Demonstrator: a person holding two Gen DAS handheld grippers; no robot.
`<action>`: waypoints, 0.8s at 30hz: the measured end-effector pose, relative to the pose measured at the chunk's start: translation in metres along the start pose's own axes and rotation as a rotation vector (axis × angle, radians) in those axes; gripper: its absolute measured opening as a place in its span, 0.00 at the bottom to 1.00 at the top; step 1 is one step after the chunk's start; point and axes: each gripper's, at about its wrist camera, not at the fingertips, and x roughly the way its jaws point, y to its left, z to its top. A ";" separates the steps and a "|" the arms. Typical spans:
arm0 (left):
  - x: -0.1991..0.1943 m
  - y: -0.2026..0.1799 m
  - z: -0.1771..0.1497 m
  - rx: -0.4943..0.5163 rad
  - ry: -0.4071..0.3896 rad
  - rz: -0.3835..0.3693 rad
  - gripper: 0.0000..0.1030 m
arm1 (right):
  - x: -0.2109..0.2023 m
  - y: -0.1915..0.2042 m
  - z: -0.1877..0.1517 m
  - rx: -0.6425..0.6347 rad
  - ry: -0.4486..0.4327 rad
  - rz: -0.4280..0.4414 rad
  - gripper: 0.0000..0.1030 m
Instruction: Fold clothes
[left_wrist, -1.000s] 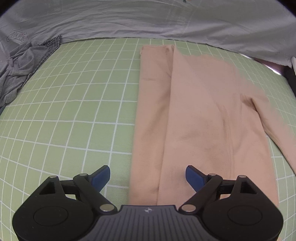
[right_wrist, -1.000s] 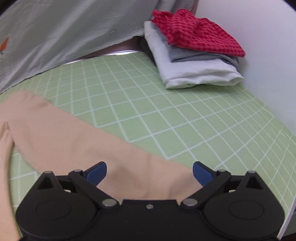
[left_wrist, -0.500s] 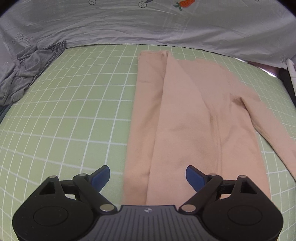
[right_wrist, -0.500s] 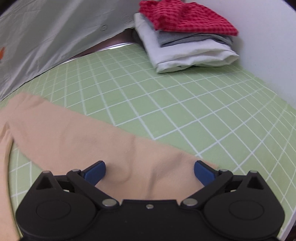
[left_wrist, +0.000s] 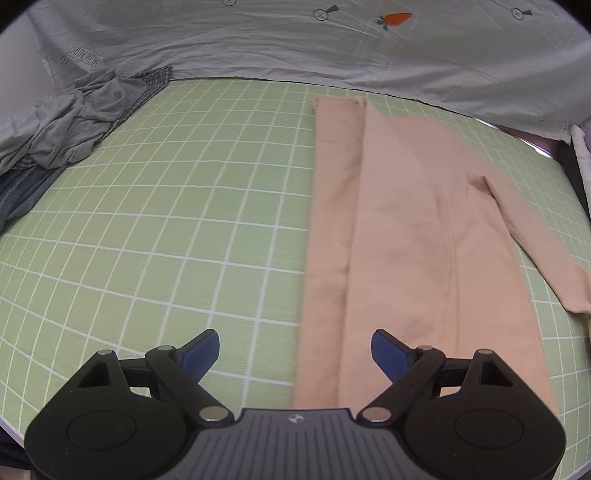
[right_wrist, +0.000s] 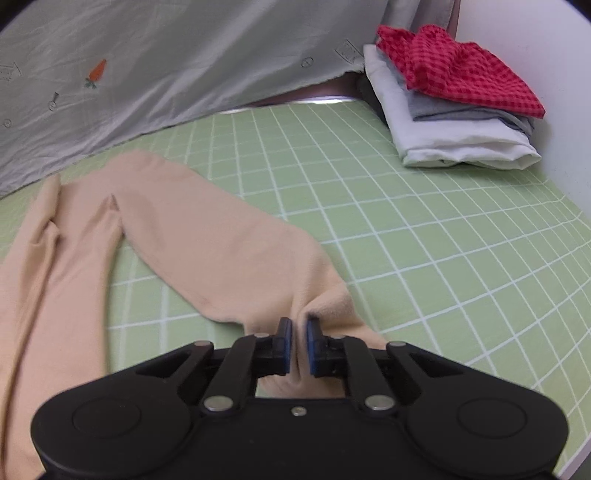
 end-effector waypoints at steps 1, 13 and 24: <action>0.001 0.006 0.001 -0.001 0.003 -0.003 0.87 | -0.003 0.009 0.001 0.003 -0.007 0.015 0.09; 0.002 0.080 0.024 0.008 0.004 -0.022 0.87 | -0.021 0.159 0.014 0.046 -0.028 0.313 0.08; 0.016 0.132 0.021 0.024 0.054 -0.021 0.87 | -0.036 0.294 0.012 0.035 0.039 0.654 0.44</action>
